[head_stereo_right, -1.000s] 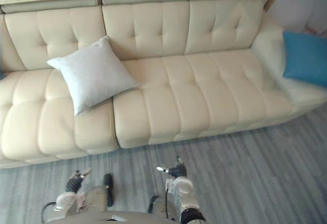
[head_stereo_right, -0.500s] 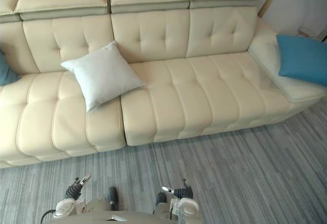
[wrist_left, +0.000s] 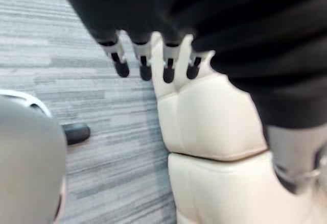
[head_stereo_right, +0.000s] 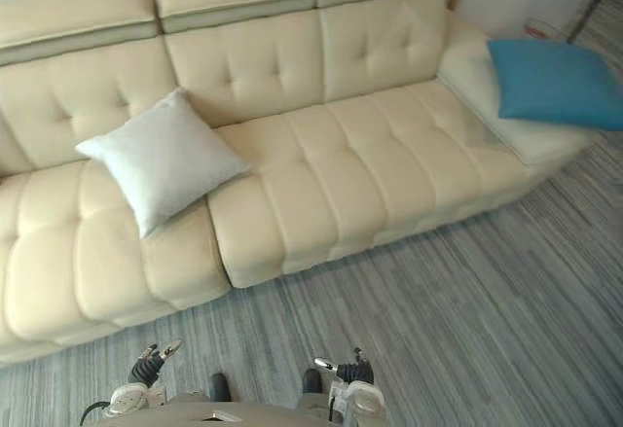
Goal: Pick up cushions and gather them together orderly.
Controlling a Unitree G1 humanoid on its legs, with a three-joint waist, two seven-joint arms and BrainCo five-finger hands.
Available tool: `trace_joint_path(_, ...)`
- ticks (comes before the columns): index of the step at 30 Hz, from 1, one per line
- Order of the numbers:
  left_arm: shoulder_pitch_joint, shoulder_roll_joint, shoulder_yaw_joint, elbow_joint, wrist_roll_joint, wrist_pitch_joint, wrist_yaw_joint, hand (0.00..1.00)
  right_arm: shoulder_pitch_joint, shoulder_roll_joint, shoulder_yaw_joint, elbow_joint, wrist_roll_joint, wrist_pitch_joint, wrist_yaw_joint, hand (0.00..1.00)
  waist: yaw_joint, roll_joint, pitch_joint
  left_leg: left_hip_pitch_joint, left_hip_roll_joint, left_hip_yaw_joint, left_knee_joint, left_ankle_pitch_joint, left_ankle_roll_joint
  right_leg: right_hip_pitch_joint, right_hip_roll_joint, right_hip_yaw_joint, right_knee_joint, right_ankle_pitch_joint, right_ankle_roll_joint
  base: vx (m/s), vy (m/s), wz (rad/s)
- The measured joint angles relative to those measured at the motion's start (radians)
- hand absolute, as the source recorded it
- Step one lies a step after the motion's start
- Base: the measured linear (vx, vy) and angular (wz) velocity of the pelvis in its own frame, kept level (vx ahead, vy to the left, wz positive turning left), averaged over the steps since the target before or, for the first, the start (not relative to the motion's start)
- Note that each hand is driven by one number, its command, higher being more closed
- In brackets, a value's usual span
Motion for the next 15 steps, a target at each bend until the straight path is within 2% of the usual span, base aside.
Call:
trace_joint_path(1,-0.017,0.0,-0.005,0.0,0.0,0.0,-0.001,0.0,-0.011,-0.002,0.0,0.0,0.0,0.0,0.0,0.0,0.0,0.006,0.005,-0.002,0.018,0.04,0.038,-0.037,-0.004,-0.024,0.017,0.046,0.0,0.018,-0.009,0.04,0.002,-1.16)
trace_joint_path(2,-0.018,0.0,-0.006,0.0,0.0,0.0,-0.002,0.0,-0.018,-0.003,0.001,0.002,0.001,0.0,0.0,0.0,-0.001,0.007,0.006,-0.002,0.023,0.056,0.048,-0.047,-0.002,-0.033,0.024,0.061,0.0,0.025,-0.012,0.03,-0.001,-1.7)
trace_joint_path(3,-0.02,0.0,-0.013,0.0,0.0,0.0,-0.004,0.0,-0.038,-0.01,0.002,0.017,0.002,0.0,0.0,0.0,-0.004,0.014,0.011,-0.002,0.043,0.105,0.073,-0.075,-0.004,-0.058,0.046,0.078,-0.003,0.057,-0.024,0.02,-0.016,-1.59)
trace_joint_path(4,-0.031,-0.001,-0.021,-0.001,0.0,0.0,-0.005,0.0,-0.05,-0.019,0.003,0.019,0.002,0.001,0.0,0.0,-0.007,0.028,0.02,-0.001,0.064,0.148,0.088,-0.087,-0.004,-0.076,0.066,0.035,-0.009,0.097,-0.047,0.01,-0.026,-1.53)
trace_joint_path(5,-0.036,-0.001,-0.024,-0.001,0.0,0.0,-0.006,0.0,-0.056,-0.022,0.004,0.019,0.002,0.001,0.0,0.0,-0.007,0.034,0.024,-0.002,0.077,0.165,0.096,-0.088,-0.003,-0.082,0.067,-0.001,-0.01,0.108,-0.062,0.01,-0.047,-1.29)
trace_joint_path(6,-0.05,-0.002,-0.027,-0.005,0.0,0.0,-0.01,0.0,-0.071,-0.031,0.003,0.018,0.001,0.002,0.0,0.0,-0.019,0.047,0.035,0.0,0.092,0.221,0.111,-0.09,-0.001,-0.1,0.057,-0.192,0.016,0.079,-0.115,0.01,-0.048,-0.9)
trace_joint_path(7,-0.056,-0.002,-0.032,-0.005,0.0,0.0,-0.012,0.0,-0.07,-0.034,0.002,0.018,0.001,0.003,0.0,0.0,-0.022,0.046,0.037,0.006,0.093,0.24,0.116,-0.09,-0.001,-0.103,0.045,-0.292,0.035,0.042,-0.135,0.01,-0.075,-0.96)
trace_joint_path(8,-0.064,-0.001,-0.046,-0.006,-0.001,0.0,-0.015,0.0,-0.069,-0.044,-0.004,0.018,0.001,0.004,-0.001,0.0,-0.026,0.052,0.041,0.021,0.1,0.271,0.121,-0.09,-0.002,-0.106,0.012,-0.435,0.068,0.017,-0.148,0.02,-0.059,-0.93)
trace_joint_path(9,-0.059,-0.001,-0.057,-0.024,-0.001,0.0,-0.018,0.0,-0.064,-0.044,-0.015,0.018,0.001,0.004,-0.001,0.0,-0.022,0.061,0.049,0.047,0.11,0.302,0.136,-0.1,-0.017,-0.1,-0.007,-0.547,0.108,0.018,-0.138,0.04,-0.065,-0.9)
trace_joint_path(11,-0.057,0.005,-0.056,-0.029,-0.001,0.0,-0.019,0.0,-0.052,-0.045,-0.018,0.018,0.001,0.005,-0.001,0.0,-0.025,0.074,0.056,0.068,0.124,0.311,0.151,-0.113,-0.035,-0.093,0.016,-0.505,0.12,0.011,-0.114,0.08,-0.088,-0.75)
trace_joint_path(13,-0.055,0.005,-0.062,-0.029,-0.001,0.0,-0.019,0.0,-0.049,-0.044,-0.018,0.018,-0.001,0.016,-0.001,0.0,-0.024,0.074,0.06,0.076,0.158,0.329,0.211,-0.115,-0.039,-0.097,0.03,-0.466,0.145,-0.014,-0.112,0.05,-0.117,-0.67)
trace_joint_path(14,-0.054,0.005,-0.064,-0.029,-0.001,0.0,-0.02,0.0,-0.039,-0.044,-0.019,0.017,-0.001,0.019,-0.001,0.0,-0.028,0.071,0.062,0.066,0.19,0.325,0.293,-0.115,-0.039,-0.093,0.038,-0.448,0.163,-0.039,-0.114,0.04,-0.194,-0.71)
trace_joint_path(15,-0.043,-0.001,-0.064,-0.029,0.0,0.0,-0.02,0.0,-0.031,-0.048,-0.02,0.014,0.002,0.018,-0.001,0.0,-0.028,0.07,0.064,0.042,0.259,0.321,0.462,-0.11,-0.031,-0.086,0.059,-0.416,0.189,-0.073,-0.123,0.05,-0.203,-0.66)
